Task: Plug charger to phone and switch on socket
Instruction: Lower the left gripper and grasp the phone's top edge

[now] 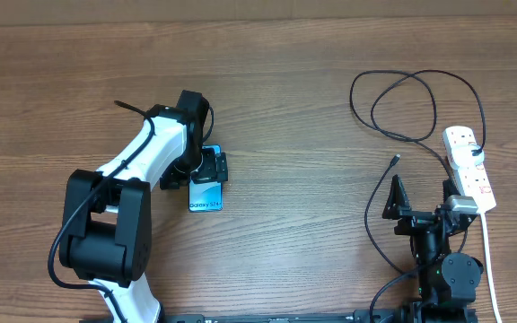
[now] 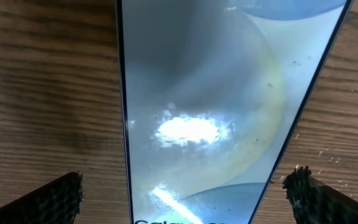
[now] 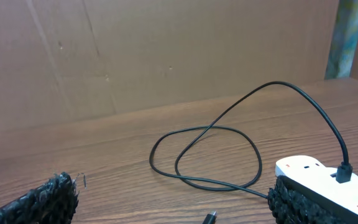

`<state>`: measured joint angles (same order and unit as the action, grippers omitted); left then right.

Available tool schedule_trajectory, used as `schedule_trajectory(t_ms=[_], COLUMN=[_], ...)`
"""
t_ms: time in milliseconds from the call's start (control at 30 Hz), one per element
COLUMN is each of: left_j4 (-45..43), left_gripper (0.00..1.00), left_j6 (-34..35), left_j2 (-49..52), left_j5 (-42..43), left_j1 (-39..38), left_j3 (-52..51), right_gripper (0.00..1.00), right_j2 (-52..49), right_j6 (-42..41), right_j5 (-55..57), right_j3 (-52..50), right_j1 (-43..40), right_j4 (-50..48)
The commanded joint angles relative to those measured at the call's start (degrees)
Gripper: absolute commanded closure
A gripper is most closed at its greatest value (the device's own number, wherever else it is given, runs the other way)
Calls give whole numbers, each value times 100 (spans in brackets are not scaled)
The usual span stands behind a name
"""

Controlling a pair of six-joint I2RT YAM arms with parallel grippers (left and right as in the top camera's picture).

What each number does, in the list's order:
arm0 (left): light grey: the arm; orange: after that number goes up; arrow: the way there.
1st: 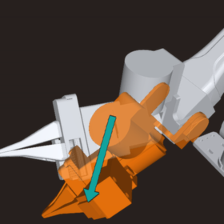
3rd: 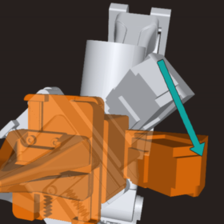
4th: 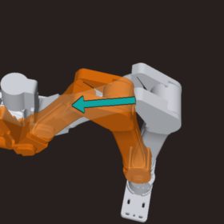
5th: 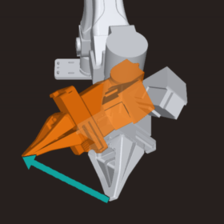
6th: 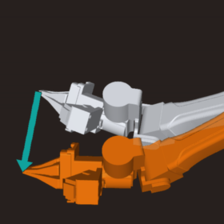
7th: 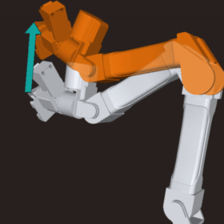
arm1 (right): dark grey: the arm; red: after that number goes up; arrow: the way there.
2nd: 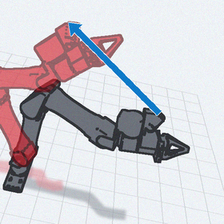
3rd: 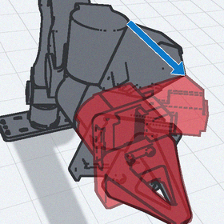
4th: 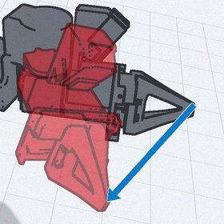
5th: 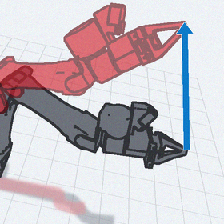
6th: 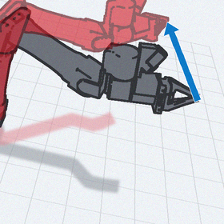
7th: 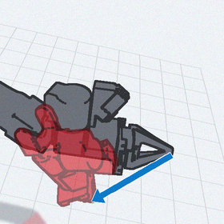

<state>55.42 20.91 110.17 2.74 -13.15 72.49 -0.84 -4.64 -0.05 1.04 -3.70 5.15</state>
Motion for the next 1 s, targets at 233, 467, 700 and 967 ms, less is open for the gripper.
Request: schedule_trajectory(t_ms=[233, 467, 700, 967], left_j4=[-328, -448, -490, -949], left_gripper=[0, 0, 0, 0], left_j6=[98, 452, 527, 361], left_j2=[20, 22, 22, 103], left_j5=[-35, -490, -568, -343], left_j1=[-184, -256, -258, -260], left_j3=[105, 55, -68, -511], right_gripper=[0, 0, 0, 0], right_j2=[66, 68, 68, 68], right_j6=[22, 22, 22, 22], right_j5=[-4, -4, -4, -4], right_j3=[-59, -59, -59, -59], right_j1=[-11, -11, -11, -11], right_j4=[-33, -33, -33, -33])
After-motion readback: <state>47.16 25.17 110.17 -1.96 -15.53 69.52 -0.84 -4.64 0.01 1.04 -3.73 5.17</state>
